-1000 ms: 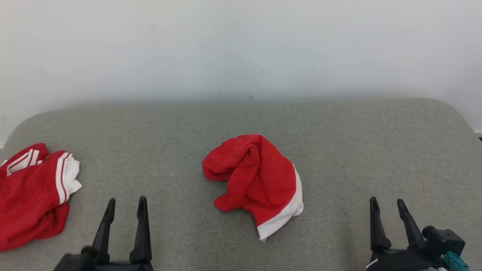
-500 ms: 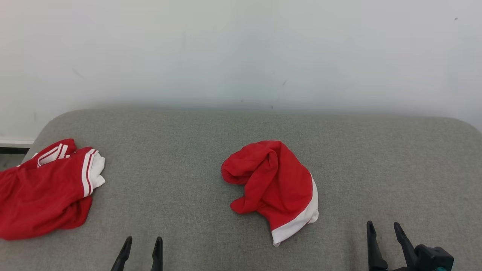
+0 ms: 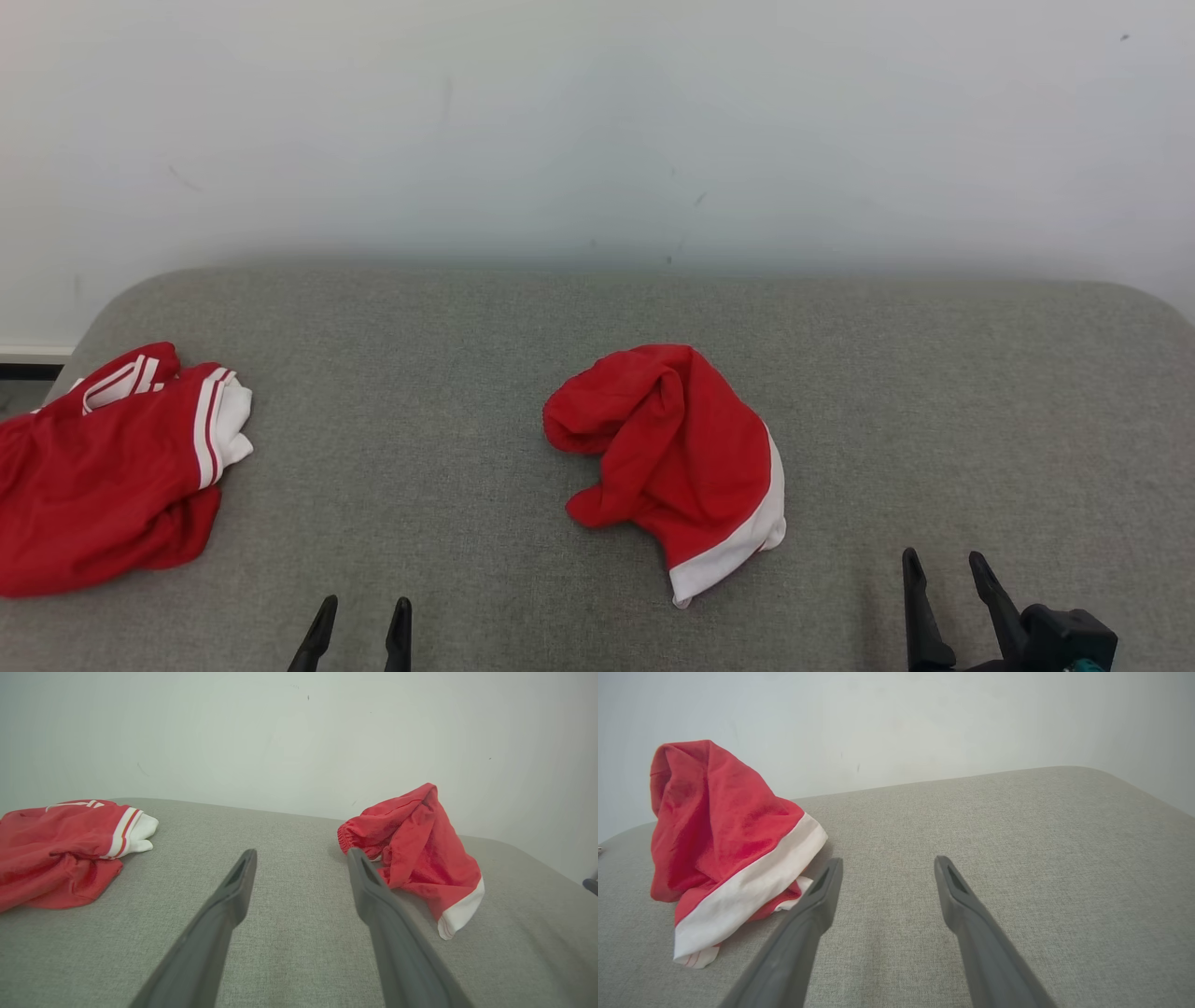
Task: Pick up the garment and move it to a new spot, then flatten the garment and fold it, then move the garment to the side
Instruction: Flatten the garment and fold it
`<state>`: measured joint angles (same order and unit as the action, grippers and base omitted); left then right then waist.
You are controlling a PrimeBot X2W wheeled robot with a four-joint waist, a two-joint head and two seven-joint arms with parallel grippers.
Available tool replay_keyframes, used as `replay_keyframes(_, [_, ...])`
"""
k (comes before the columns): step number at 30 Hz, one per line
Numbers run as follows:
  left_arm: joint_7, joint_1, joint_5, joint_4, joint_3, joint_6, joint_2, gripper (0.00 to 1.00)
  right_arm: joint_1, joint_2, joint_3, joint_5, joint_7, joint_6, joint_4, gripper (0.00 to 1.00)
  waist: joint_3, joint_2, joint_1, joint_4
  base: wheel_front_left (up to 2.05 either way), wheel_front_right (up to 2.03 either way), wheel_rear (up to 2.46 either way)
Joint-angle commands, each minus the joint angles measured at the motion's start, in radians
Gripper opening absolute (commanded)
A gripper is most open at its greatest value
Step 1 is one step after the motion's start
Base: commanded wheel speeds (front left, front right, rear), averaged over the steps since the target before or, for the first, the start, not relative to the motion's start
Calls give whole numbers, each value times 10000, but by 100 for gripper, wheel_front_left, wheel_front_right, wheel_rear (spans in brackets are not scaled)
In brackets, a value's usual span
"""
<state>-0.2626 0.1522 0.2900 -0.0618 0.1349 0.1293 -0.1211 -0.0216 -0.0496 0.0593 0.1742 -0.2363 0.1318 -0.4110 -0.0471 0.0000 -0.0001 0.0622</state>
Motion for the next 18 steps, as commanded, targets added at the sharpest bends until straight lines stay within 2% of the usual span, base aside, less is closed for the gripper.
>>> replay_keyframes(1, [-32,-132,24,-44,32,8,-50,100,-101,-14,-15,-22,43,-21,27,100,21,0,1,14,0,0,0])
replay_keyframes(9, [-32,-226,42,-49,8,9,-31,100,-135,-14,-112,47,77,-21,131,100,84,0,1,-46,0,0,0])
replay_keyframes(18, [-32,-489,184,-429,267,9,-95,100,-179,-14,-250,93,167,-21,202,100,162,0,1,-411,0,0,0])
